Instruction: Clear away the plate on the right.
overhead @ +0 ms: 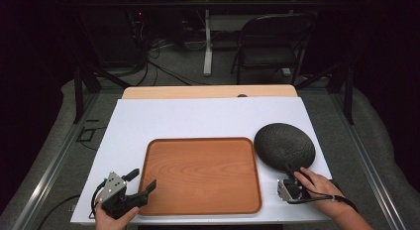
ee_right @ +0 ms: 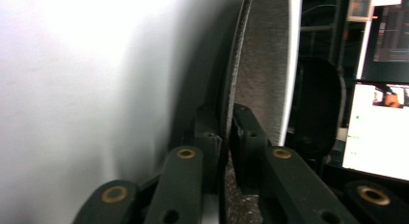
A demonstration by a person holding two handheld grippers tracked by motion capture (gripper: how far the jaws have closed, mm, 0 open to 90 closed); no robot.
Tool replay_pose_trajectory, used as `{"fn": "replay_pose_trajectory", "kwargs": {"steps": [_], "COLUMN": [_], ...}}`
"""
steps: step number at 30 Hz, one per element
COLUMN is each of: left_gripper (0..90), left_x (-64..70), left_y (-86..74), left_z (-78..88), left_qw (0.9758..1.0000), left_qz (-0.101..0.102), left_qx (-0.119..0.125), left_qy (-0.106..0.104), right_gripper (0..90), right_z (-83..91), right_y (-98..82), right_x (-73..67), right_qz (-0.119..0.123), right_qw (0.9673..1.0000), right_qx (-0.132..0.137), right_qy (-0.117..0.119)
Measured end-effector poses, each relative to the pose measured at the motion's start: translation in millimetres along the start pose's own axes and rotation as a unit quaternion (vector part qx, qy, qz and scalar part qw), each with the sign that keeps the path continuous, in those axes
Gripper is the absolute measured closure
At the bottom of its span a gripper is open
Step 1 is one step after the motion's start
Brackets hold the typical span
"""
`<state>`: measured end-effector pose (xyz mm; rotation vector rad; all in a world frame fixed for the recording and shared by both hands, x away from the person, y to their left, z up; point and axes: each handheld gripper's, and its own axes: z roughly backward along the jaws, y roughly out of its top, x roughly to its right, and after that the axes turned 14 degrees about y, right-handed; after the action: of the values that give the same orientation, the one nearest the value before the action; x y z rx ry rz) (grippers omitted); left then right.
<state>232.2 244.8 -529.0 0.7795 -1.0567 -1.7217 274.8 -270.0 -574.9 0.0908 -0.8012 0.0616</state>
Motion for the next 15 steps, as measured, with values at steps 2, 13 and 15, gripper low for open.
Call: {"fn": "replay_pose_trajectory", "kwargs": {"steps": [2,13,15], "left_gripper": [26.5,26.7,26.7], "left_x": [0.0,-0.1,-0.1], "left_y": [0.0,-0.2,-0.2], "left_z": [0.0,-0.2,-0.2], "left_qw": [1.0000,1.0000,1.0000], "left_qz": [0.000,0.001,0.002], "left_qx": [0.000,0.000,0.000], "left_qy": [0.000,0.001,0.001], "right_gripper": [84.8,85.4,85.4], "right_z": [1.8,7.2,7.8], "right_y": [0.4,4.2,4.7], "right_x": [2.4,13.5,14.9], "right_qz": [-0.002,-0.014,-0.015], "right_qw": [1.0000,0.9999,0.9998], "right_qx": [0.001,-0.003,-0.004], "right_qy": [-0.003,0.010,0.013]}}
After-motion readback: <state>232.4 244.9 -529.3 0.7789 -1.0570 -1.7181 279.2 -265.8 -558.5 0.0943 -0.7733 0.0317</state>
